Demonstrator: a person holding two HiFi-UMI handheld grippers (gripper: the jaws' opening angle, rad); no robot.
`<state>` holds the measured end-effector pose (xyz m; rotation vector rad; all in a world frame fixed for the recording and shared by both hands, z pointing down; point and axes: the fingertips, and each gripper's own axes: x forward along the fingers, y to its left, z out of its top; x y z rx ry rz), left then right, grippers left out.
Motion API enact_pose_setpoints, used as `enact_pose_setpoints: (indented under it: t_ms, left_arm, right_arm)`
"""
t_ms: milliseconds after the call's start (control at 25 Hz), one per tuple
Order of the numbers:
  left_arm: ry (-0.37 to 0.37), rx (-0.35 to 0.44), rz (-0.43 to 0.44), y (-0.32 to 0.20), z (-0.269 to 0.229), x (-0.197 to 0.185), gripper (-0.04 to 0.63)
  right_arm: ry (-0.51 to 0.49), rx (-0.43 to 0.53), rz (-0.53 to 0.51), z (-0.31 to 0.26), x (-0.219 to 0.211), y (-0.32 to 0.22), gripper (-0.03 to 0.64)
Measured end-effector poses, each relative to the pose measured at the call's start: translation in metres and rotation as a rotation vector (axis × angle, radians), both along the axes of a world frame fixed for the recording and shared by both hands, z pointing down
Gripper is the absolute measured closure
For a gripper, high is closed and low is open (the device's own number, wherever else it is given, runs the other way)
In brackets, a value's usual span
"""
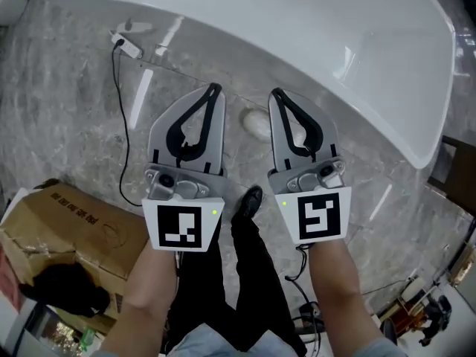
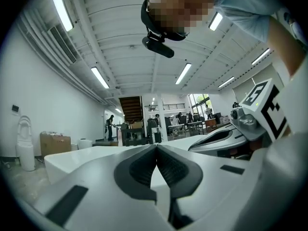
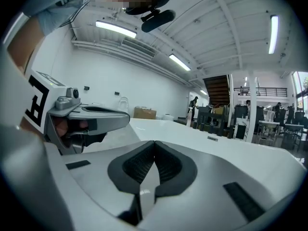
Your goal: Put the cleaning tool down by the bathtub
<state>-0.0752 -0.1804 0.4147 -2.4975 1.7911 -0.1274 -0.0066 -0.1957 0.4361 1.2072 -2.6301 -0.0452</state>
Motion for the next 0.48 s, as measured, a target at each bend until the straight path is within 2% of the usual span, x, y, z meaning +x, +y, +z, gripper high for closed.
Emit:
enact_pose_setpoints:
  t_ms: [480]
  left_arm:
    - [-0.026,0.163,-0.005,0.042,-0.225,0.024,0.580]
  right_arm:
    - [-0.066,0.190,0.105,-0.231,0.050,0.035,0.603]
